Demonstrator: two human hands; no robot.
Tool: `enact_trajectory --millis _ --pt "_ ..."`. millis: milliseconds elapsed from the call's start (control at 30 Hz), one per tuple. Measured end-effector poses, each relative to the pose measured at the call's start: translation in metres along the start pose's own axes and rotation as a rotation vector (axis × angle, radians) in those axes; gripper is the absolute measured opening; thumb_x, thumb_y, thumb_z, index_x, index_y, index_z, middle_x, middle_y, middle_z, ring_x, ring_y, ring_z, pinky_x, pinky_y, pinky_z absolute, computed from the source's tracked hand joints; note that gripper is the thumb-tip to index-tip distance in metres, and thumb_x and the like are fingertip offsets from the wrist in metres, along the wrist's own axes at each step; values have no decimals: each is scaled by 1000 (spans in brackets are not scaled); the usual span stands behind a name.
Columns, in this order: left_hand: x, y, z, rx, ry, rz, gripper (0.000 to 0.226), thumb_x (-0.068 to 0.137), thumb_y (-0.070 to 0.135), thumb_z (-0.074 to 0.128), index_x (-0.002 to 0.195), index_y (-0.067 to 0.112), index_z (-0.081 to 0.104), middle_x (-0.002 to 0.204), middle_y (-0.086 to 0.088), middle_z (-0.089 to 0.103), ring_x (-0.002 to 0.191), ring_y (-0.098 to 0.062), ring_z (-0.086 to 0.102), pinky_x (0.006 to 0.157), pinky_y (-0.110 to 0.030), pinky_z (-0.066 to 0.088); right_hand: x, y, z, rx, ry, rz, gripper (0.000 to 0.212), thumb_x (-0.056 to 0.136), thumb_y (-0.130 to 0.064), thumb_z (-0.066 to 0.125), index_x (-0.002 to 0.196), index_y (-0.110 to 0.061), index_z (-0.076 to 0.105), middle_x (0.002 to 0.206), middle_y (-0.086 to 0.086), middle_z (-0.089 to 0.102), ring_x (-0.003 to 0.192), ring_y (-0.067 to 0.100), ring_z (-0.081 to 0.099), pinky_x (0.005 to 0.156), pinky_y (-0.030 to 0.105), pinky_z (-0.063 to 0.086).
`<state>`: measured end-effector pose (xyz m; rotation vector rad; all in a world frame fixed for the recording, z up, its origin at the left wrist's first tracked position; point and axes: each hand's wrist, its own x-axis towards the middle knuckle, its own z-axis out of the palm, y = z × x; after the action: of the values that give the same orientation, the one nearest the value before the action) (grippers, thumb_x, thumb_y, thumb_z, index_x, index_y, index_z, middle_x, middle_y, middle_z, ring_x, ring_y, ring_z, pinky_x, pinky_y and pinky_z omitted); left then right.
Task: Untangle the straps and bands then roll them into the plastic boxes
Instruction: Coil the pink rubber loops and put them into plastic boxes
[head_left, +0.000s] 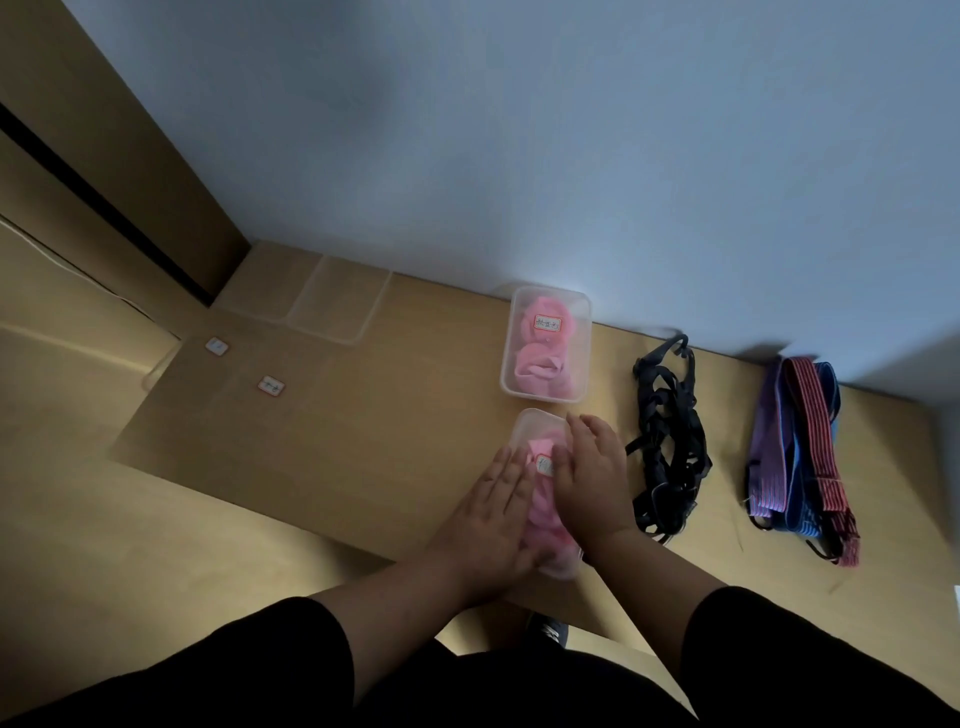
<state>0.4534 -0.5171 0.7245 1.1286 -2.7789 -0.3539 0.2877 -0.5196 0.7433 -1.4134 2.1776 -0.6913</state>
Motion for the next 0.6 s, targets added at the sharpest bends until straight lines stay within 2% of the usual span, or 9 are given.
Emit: enact_trajectory --millis 100,233,333,400,500,533,600 --pt "4 5 -3 40 -61 38 97 85 69 39 142 -9 37 151 -30 36 144 -39 20 117 -43 16 -2 5 -3 88 2 55 61 92 -38 42 136 1 56 134 20 52 125 33 50 107 32 32" --pt "6 13 -2 37 -103 -5 103 79 74 37 139 -9 46 149 -31 39 144 -38 21 114 -44 18 -5 10 -4 157 15 65 45 96 -15 57 136 5 54 134 20 49 126 30 47 107 26 30" --pt "6 15 -1 58 -85 13 101 79 72 37 137 -10 49 146 -32 42 142 -44 32 112 -44 24 -6 14 -2 206 38 62 42 95 -10 59 135 5 55 134 18 48 126 27 47 106 22 28" --pt "5 15 0 64 -56 21 100 80 71 38 137 -11 49 147 -33 41 141 -46 34 111 -44 26 -7 16 -1 241 60 66 46 93 -18 55 134 4 57 133 18 49 124 27 48 106 24 30" --pt "3 13 4 58 -25 25 102 81 73 40 141 -10 44 150 -33 35 145 -43 25 113 -45 24 -7 14 1 142 45 21 55 92 -31 42 136 -2 57 134 17 53 126 31 50 108 37 38" --pt "3 13 4 60 -28 24 103 82 74 39 142 -9 42 152 -32 33 146 -41 21 114 -44 23 -6 13 3 42 39 -7 59 91 -35 37 138 -6 56 136 15 54 128 34 49 111 44 37" --pt "3 14 3 74 -47 12 105 83 76 37 145 -9 37 154 -31 29 148 -39 17 115 -44 19 -4 10 7 -240 15 -83 64 88 -42 33 144 -16 51 144 10 52 136 39 43 115 58 25"
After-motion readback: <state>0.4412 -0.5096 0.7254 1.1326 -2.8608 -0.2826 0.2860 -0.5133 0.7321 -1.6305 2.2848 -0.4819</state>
